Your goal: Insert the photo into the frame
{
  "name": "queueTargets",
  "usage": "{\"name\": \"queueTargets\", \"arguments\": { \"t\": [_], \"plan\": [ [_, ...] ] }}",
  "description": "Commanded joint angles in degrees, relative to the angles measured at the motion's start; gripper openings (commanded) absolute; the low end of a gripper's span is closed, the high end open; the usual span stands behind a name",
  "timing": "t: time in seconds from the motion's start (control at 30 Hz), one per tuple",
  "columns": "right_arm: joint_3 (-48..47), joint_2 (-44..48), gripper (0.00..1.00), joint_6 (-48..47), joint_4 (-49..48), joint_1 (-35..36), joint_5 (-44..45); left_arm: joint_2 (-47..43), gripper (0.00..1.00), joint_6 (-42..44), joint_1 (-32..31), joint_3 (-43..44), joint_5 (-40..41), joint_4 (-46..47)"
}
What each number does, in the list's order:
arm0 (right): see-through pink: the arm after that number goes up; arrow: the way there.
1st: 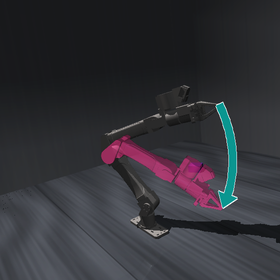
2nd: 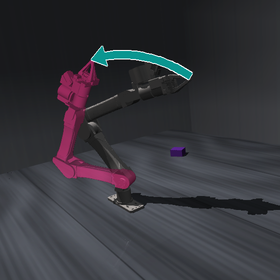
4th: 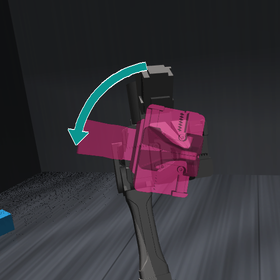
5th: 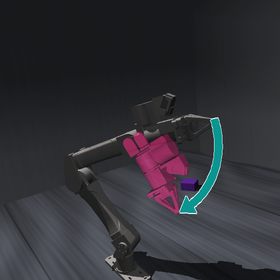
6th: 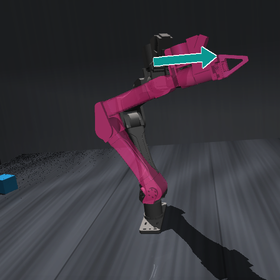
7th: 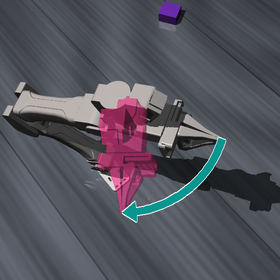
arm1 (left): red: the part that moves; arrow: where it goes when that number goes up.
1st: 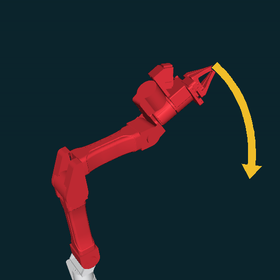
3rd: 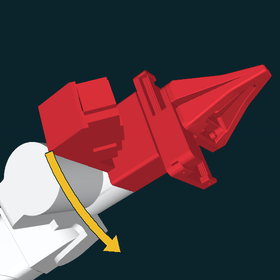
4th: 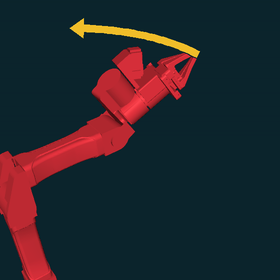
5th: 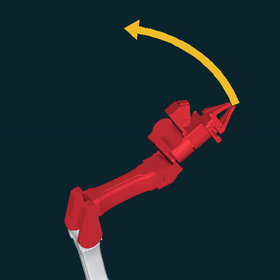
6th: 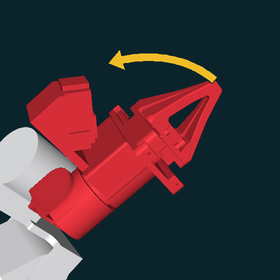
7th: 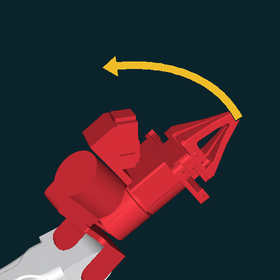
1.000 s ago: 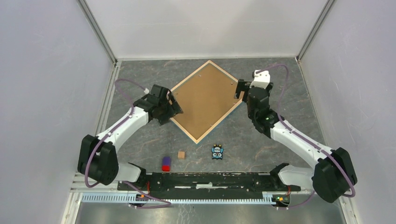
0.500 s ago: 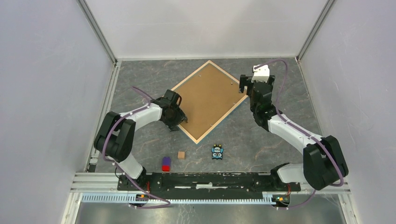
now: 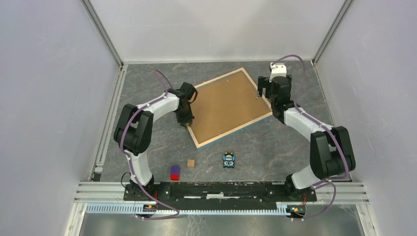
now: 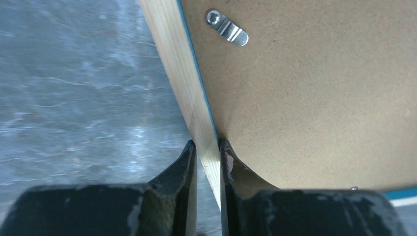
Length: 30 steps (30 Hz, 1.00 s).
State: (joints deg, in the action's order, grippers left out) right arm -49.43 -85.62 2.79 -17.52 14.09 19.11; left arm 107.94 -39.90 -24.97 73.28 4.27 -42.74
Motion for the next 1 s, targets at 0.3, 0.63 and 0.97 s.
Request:
{"name": "queueTargets", "arguments": {
  "t": [0.3,0.63,0.97],
  "plan": [
    [-18.56,-17.24,0.96,24.38,29.47,-2.13,-2.11,4.56,0.04,19.45,1.82,6.78,16.81,-10.43],
    [-8.75,-13.40,0.96,37.10,26.36,3.52,1.20,3.42,0.03,19.43,1.95,7.01,15.59,-9.64],
    [-7.75,-15.16,0.93,35.68,29.53,5.86,6.11,3.50,0.03,19.25,1.97,7.01,14.42,-9.64]
  ]
}}
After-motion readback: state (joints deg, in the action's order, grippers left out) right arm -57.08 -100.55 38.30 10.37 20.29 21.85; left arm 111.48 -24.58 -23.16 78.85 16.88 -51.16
